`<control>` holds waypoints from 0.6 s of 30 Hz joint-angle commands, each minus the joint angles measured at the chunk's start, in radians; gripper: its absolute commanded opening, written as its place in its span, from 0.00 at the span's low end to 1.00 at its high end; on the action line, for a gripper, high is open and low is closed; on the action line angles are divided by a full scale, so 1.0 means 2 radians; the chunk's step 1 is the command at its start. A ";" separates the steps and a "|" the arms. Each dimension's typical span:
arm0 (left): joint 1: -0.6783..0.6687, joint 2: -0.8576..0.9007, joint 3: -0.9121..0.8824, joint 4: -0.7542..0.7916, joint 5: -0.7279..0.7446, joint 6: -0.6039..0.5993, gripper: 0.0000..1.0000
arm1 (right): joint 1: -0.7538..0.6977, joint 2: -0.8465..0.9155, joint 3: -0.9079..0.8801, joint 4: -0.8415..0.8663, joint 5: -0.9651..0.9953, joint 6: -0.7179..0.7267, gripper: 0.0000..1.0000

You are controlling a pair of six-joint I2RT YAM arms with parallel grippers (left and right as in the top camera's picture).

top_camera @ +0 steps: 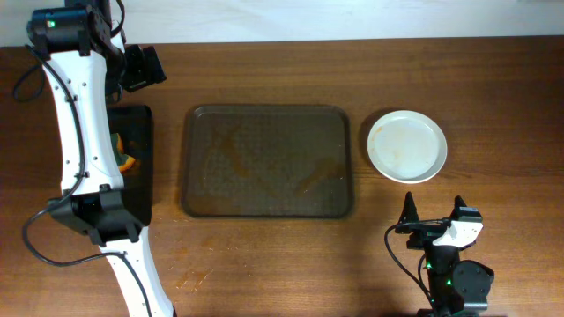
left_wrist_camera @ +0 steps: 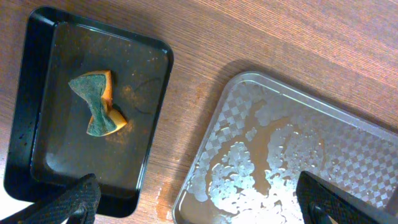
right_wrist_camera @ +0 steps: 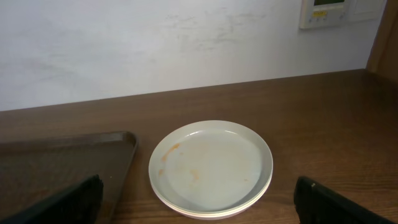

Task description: Clean dirty plates on tray and stack at the side

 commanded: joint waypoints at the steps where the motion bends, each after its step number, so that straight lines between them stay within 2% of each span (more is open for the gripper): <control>1: 0.001 -0.008 0.004 -0.001 0.002 0.006 0.99 | 0.005 -0.006 -0.005 -0.001 0.010 0.000 0.98; 3: 0.001 -0.008 0.004 -0.001 0.002 0.006 0.99 | 0.005 -0.006 -0.005 -0.001 0.010 0.000 0.98; 6: 0.001 -0.010 0.004 0.007 -0.049 0.007 0.99 | 0.005 -0.006 -0.005 -0.001 0.010 0.000 0.98; 7: 0.000 -0.019 -0.002 0.025 -0.049 0.009 0.99 | 0.005 -0.006 -0.005 -0.001 0.010 0.000 0.98; 8: -0.006 -0.057 -0.059 0.091 -0.043 0.008 0.99 | 0.005 -0.006 -0.005 -0.001 0.010 0.000 0.98; 9: -0.014 -0.134 -0.188 0.204 -0.036 0.009 0.99 | 0.005 -0.006 -0.005 -0.001 0.010 0.000 0.98; 10: -0.018 -0.175 -0.263 0.272 -0.036 0.009 0.99 | 0.005 -0.006 -0.005 -0.001 0.010 0.000 0.98; 11: -0.022 -0.266 -0.416 0.398 -0.036 0.028 0.99 | 0.005 -0.006 -0.005 -0.001 0.010 0.000 0.98; 13: -0.022 -0.411 -0.638 0.550 -0.038 0.082 0.99 | 0.005 -0.006 -0.005 -0.001 0.010 0.000 0.98; 16: -0.022 -0.610 -0.913 0.712 -0.038 0.166 0.99 | 0.005 -0.006 -0.005 -0.001 0.010 0.000 0.98; 18: -0.022 -0.715 -1.040 0.758 -0.029 0.166 0.99 | 0.005 -0.006 -0.005 -0.001 0.010 0.000 0.98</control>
